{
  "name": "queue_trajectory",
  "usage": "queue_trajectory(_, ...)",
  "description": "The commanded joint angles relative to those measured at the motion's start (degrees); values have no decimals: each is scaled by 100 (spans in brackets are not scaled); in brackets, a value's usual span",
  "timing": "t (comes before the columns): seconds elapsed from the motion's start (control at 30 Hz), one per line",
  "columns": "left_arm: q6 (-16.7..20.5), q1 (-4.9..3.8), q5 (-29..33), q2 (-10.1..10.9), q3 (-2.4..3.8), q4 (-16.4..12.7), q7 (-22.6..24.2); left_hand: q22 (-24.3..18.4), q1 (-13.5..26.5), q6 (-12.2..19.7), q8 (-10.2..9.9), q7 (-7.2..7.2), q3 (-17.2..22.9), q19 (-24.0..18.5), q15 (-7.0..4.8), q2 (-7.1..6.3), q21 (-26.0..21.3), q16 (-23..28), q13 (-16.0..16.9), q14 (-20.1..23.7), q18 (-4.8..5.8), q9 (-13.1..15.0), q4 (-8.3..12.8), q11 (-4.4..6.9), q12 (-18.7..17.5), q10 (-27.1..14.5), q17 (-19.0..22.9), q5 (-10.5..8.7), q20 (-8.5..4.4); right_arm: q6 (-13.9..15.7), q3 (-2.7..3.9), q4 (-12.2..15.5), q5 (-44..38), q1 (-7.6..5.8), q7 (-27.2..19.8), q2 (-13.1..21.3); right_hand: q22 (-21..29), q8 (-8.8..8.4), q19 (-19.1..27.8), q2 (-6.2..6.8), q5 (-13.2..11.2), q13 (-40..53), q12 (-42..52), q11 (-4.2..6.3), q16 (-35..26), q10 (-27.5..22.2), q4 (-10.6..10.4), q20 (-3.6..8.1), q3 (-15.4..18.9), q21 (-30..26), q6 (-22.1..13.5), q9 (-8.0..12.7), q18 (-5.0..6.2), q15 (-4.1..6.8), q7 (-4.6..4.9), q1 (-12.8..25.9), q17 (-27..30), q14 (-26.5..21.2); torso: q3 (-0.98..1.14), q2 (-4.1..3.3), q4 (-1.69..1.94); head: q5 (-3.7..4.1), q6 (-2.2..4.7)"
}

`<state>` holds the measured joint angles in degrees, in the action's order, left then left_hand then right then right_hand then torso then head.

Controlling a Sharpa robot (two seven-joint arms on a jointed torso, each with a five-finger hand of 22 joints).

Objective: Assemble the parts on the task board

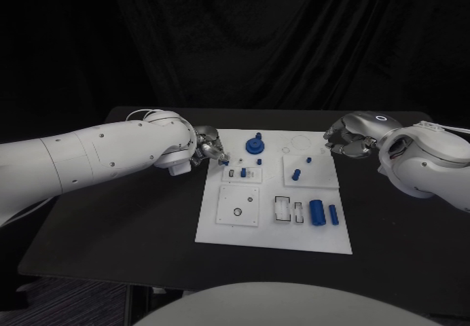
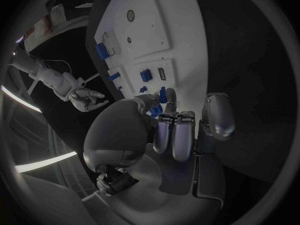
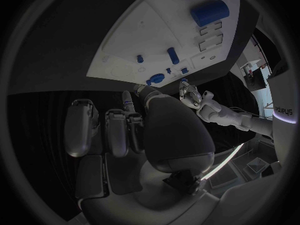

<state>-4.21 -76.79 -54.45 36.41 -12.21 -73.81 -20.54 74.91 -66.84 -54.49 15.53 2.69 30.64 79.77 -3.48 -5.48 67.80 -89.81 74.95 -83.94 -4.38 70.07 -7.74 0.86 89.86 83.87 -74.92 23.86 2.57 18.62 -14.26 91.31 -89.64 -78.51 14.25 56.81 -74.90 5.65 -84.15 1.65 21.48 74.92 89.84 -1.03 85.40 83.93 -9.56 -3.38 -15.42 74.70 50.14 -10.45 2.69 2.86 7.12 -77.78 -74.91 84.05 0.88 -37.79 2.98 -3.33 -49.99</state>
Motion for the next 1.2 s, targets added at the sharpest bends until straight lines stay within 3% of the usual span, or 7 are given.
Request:
queue_trajectory(0.03, 261, 8, 225, 46, 5, -133, -63, 724, 60, -7, 39, -8, 286, 19, -52, 20, -33, -19, 1505, -606, -79, 7, 245, 41, 14, 613, -1508, -29, -17, 6, 4, 7, -20, 13, 98, 10, -1033, -28, 18, -14, 18, 1508, 16, -44, -24, 607, -16, -35, -31, -17, 34, 5, 81, -41, 0, 46, -1123, 472, 1, 4, 2, -12, -1)
queue_trajectory(0.37, 332, 29, 236, 112, 5, -292, -181, 728, 103, -3, 47, -7, 283, 23, -52, 34, -30, -19, 1505, -606, -78, 14, 223, 40, 14, 613, -1508, -33, -17, 23, 4, 0, -20, 13, 86, 3, -1033, -28, 18, -14, 18, 1508, 16, -44, -24, 607, -16, -35, -31, -17, 34, 5, 81, -41, 0, 46, -1123, 472, -10, -2, 2, -12, -1)
queue_trajectory(0.87, 230, 200, 237, 65, 5, -305, -367, 731, 153, -8, 62, -6, 283, 26, -52, 76, -35, -19, 1505, -606, -78, 25, 190, 40, 14, 613, -1508, -16, -17, 34, 4, -4, -20, 13, 85, 1, -1034, -29, 17, -14, 18, 1508, 16, -45, -28, 607, -14, -36, -37, -14, 35, 7, 80, -41, 1, 48, -1120, 471, 6, -2, -16, -25, -1)
queue_trajectory(1.2, 246, 251, 236, 54, 5, -314, -380, 735, 173, -3, 69, -9, 281, 28, -52, 83, -35, -19, 1505, -606, -78, 32, 189, 41, 14, 613, -1508, 29, -18, 15, 4, -13, -20, 13, 78, -19, -1034, -28, 17, -12, 18, 1508, 16, -47, -26, 607, -13, -36, -41, -16, 39, 8, 80, -42, 2, 51, -1122, 472, 0, -2, -10, -42, -1)
